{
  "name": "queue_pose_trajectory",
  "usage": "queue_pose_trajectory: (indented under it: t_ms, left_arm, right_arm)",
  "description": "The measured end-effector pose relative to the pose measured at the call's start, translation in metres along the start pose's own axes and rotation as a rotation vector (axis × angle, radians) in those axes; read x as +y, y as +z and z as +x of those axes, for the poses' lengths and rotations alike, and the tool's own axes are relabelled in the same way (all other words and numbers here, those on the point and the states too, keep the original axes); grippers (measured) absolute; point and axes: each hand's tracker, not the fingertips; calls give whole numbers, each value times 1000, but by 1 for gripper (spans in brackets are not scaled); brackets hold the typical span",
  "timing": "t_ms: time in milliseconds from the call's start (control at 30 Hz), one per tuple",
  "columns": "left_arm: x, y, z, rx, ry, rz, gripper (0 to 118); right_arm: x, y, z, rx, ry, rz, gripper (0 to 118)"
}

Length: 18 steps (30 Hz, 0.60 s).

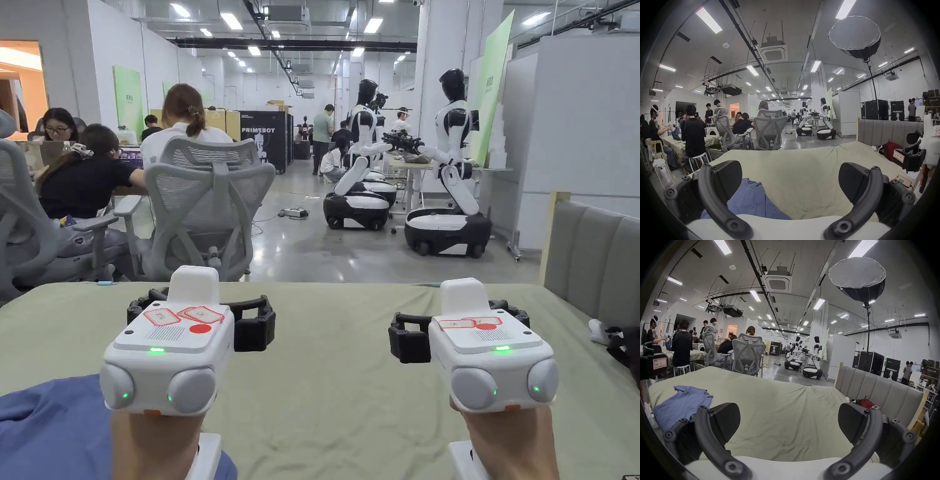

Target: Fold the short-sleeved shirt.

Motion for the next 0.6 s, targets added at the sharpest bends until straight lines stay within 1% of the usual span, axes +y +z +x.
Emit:
queue_pose_trajectory:
  t_ms: [433, 600]
  left_arm:
    - [0, -1, -1, 2, 2, -5, 118]
    - [0, -1, 0, 5, -6, -1, 118]
  right_arm:
    - [-4, -1, 1, -15, -14, -4, 118]
    - [-5, -1, 4, -27, -37, 2, 118]
